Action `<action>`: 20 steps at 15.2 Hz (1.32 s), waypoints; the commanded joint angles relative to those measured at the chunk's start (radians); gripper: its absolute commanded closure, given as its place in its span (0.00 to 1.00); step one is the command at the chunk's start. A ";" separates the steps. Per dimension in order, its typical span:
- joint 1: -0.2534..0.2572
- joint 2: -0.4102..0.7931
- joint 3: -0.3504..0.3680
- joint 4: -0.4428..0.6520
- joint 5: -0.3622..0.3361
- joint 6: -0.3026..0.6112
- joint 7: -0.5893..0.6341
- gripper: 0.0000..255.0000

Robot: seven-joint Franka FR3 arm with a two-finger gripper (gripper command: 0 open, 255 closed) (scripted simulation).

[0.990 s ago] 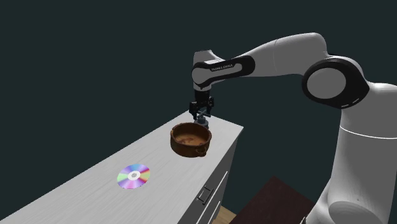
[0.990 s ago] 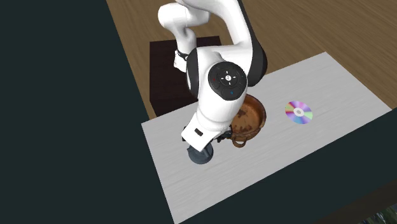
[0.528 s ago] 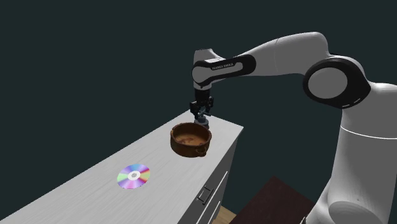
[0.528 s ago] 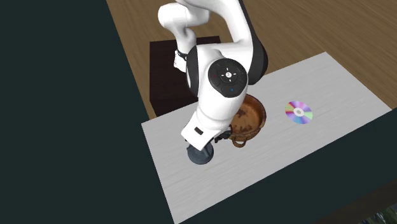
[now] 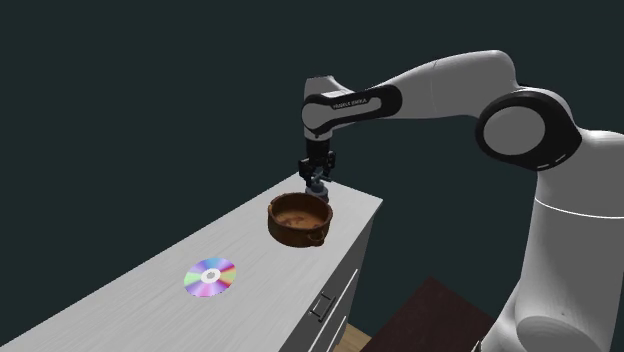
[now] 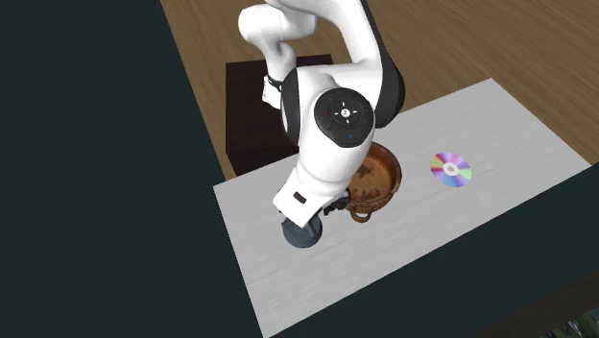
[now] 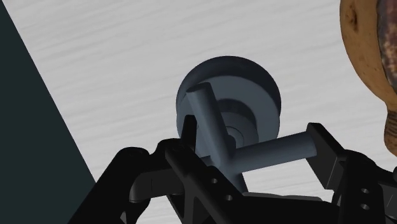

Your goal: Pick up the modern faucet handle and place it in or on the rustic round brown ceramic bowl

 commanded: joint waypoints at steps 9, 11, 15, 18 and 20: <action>0.001 -0.015 0.000 0.107 0.002 -0.125 -0.009 1.00; 0.001 -0.016 0.000 0.133 0.003 -0.152 -0.011 1.00; 0.001 -0.014 0.000 0.190 0.003 -0.206 -0.014 1.00; 0.002 -0.009 0.000 0.236 0.003 -0.248 -0.017 1.00; 0.002 -0.005 0.000 0.270 0.004 -0.277 -0.019 1.00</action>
